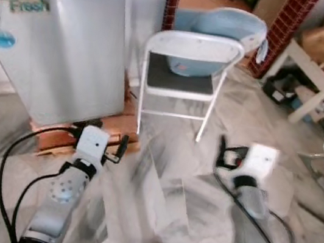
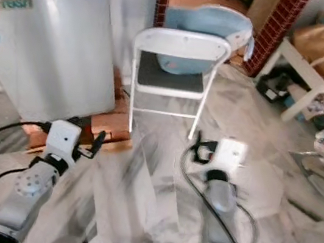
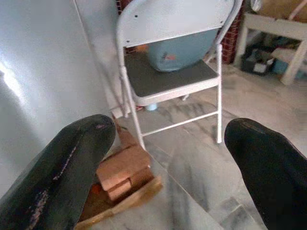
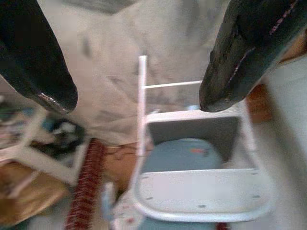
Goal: Restocking fridge
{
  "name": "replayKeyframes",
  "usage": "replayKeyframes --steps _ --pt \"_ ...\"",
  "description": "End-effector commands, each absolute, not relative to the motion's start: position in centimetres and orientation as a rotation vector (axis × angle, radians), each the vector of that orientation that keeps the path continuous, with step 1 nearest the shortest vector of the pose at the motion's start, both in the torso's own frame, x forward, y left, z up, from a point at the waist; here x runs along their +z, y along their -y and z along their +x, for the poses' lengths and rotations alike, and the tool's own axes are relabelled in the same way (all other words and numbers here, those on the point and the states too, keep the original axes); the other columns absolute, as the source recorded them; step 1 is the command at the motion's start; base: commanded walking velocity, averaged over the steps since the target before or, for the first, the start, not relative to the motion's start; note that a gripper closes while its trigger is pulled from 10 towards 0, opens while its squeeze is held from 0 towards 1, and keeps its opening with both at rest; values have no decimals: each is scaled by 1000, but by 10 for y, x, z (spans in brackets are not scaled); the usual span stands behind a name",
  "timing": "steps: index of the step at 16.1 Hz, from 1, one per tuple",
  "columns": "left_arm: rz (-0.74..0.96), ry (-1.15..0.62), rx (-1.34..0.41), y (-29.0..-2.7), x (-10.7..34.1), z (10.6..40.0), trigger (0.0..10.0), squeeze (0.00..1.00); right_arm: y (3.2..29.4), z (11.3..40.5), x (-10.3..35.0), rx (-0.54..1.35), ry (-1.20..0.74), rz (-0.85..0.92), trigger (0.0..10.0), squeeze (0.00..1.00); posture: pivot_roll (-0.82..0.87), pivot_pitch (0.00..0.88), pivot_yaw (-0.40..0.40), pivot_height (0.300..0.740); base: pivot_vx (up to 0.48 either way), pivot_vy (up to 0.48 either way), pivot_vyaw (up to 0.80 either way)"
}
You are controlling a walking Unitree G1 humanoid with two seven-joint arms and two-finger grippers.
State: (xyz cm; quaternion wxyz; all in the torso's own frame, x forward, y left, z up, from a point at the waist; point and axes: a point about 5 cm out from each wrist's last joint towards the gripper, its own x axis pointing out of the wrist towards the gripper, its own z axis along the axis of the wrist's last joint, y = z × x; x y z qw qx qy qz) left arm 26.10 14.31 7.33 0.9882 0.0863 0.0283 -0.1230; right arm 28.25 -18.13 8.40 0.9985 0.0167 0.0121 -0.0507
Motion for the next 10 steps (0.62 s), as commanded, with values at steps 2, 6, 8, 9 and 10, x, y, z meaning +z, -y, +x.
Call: replayKeyframes --steps 2,6,8,9,10 --pt "195 -72 -233 -148 70 261 10000 0 177 284 85 -79 -22 26 10000 0 122 100 -69 740 0 478 -800" --pt "193 -77 -228 -149 73 261 10000 0 181 282 86 -110 -8 13 10000 0 119 93 -41 740 0 367 -800" --pt "204 -76 -240 -149 73 260 10000 0 181 279 84 -114 -12 13 10000 0 118 99 -40 740 0 369 -800" --pt "214 -71 -251 -150 74 260 10000 0 180 276 82 -119 -18 16 10000 0 113 110 -39 740 0 424 -800" --pt "202 -75 -236 -151 74 261 10000 0 180 275 81 -122 -20 17 10000 0 114 114 -37 740 0 439 -800"
